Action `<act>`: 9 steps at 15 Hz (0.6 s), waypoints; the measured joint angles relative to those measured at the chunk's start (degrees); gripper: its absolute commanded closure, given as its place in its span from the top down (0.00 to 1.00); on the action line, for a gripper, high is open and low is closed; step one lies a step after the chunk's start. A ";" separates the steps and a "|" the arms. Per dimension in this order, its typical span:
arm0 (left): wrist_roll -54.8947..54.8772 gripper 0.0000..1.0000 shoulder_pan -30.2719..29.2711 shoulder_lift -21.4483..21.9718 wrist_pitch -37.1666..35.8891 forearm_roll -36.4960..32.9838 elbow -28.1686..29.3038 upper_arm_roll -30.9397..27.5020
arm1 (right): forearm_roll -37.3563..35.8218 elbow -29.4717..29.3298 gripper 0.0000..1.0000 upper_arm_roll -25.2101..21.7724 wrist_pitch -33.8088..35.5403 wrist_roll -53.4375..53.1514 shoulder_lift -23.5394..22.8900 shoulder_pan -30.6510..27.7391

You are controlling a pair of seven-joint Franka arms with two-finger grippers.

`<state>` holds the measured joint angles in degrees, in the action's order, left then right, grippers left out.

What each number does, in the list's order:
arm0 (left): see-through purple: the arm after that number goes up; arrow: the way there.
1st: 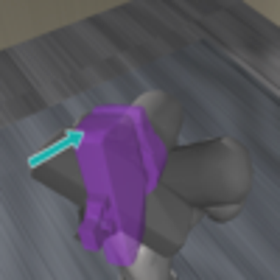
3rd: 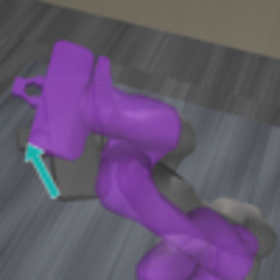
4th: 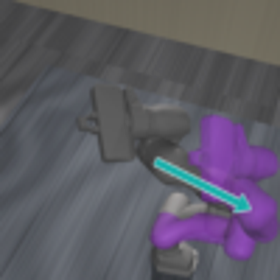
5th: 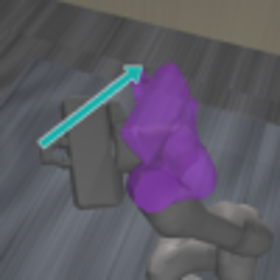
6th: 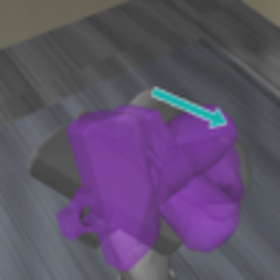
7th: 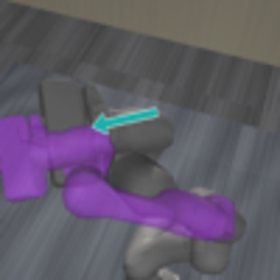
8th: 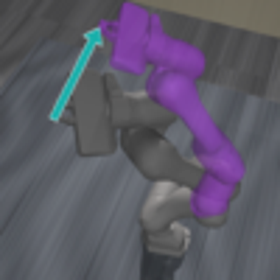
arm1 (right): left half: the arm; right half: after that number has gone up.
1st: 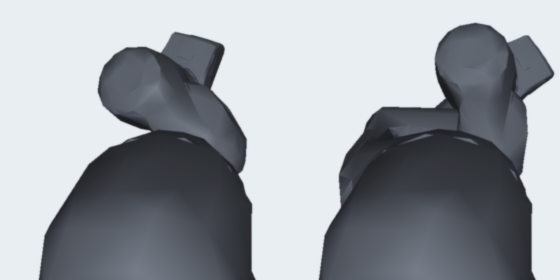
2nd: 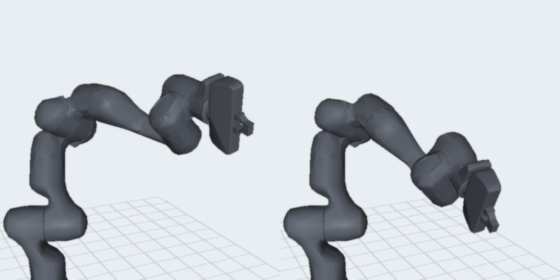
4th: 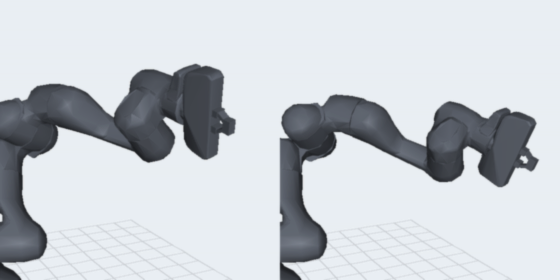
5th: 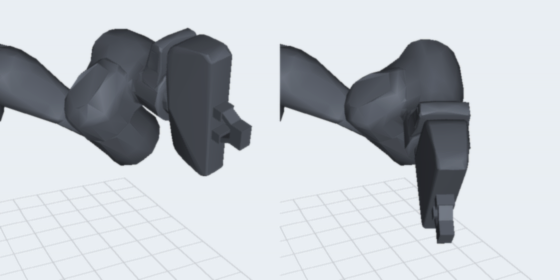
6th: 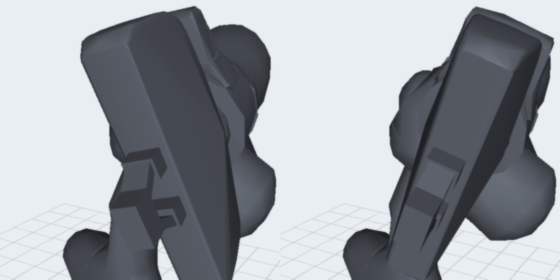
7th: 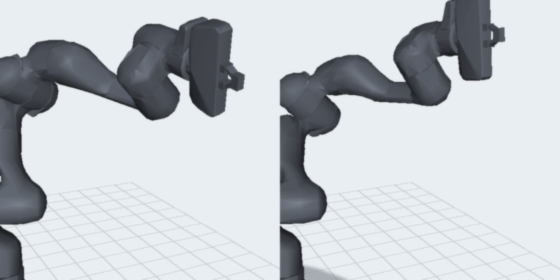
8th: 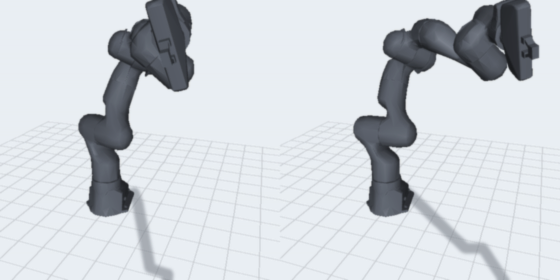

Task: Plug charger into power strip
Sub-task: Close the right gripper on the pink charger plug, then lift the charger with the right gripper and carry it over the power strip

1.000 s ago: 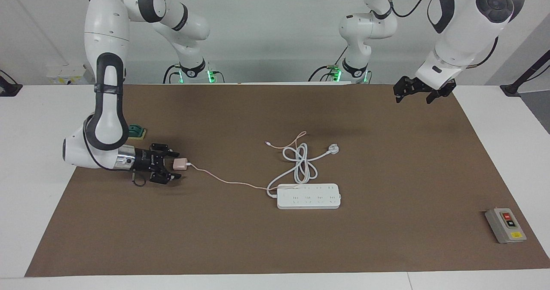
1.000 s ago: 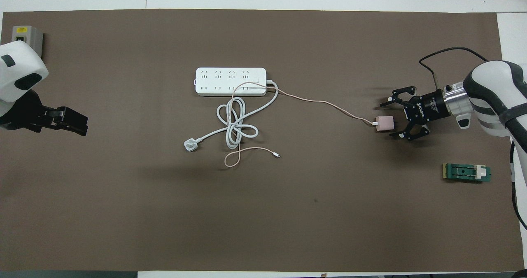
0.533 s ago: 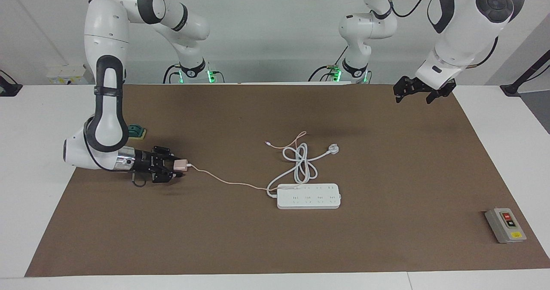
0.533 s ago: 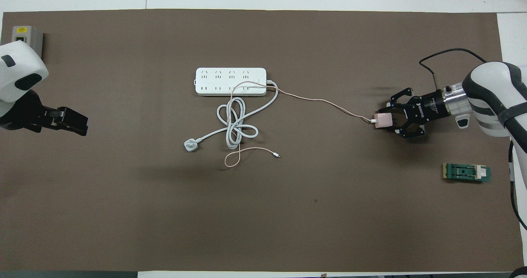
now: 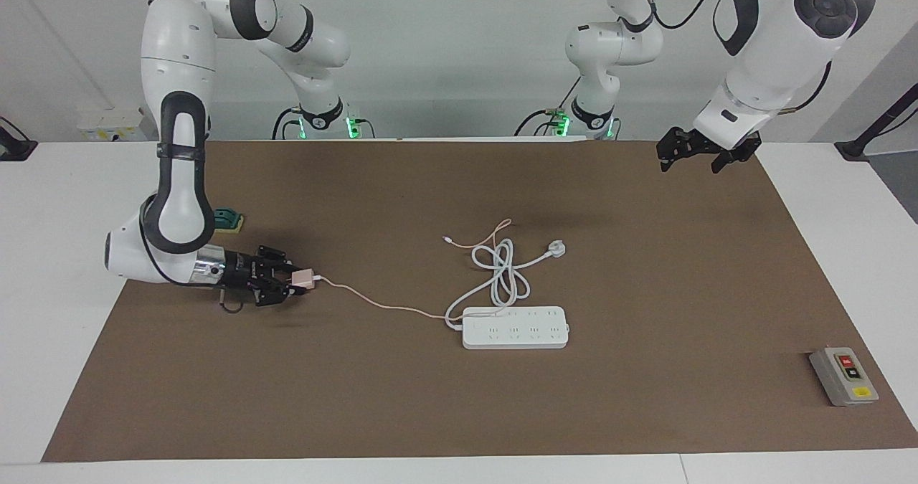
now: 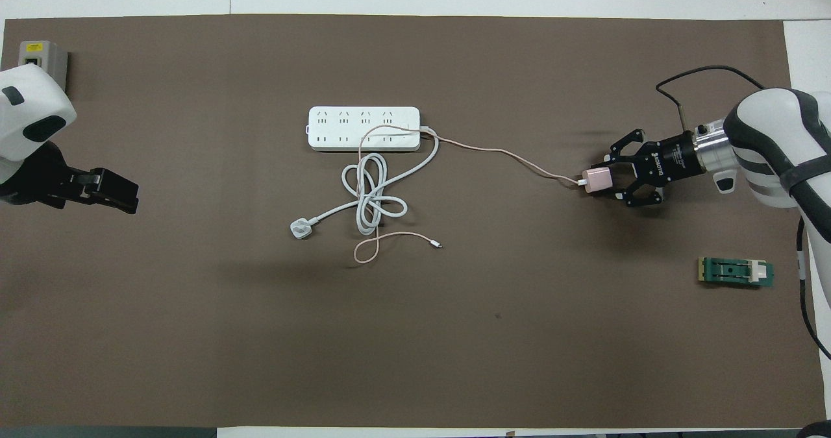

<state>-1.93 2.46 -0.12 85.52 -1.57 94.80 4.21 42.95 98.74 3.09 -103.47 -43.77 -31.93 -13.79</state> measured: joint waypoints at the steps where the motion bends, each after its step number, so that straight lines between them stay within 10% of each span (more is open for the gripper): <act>1: 0.00 1.00 0.00 0.00 0.00 0.00 0.00 0.00 | 0.00 -1.38 0.00 0.12 0.37 -2.68 0.61 1.40; 9: 0.00 1.00 0.00 0.00 0.00 0.00 0.00 0.00 | 4.64 -11.82 0.00 2.21 2.00 -26.31 4.17 14.19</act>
<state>-1.94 2.46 -0.12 85.52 -1.57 94.80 4.21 47.60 86.92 5.31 -101.47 -70.08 -27.76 0.40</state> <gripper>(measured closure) 0.000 0.502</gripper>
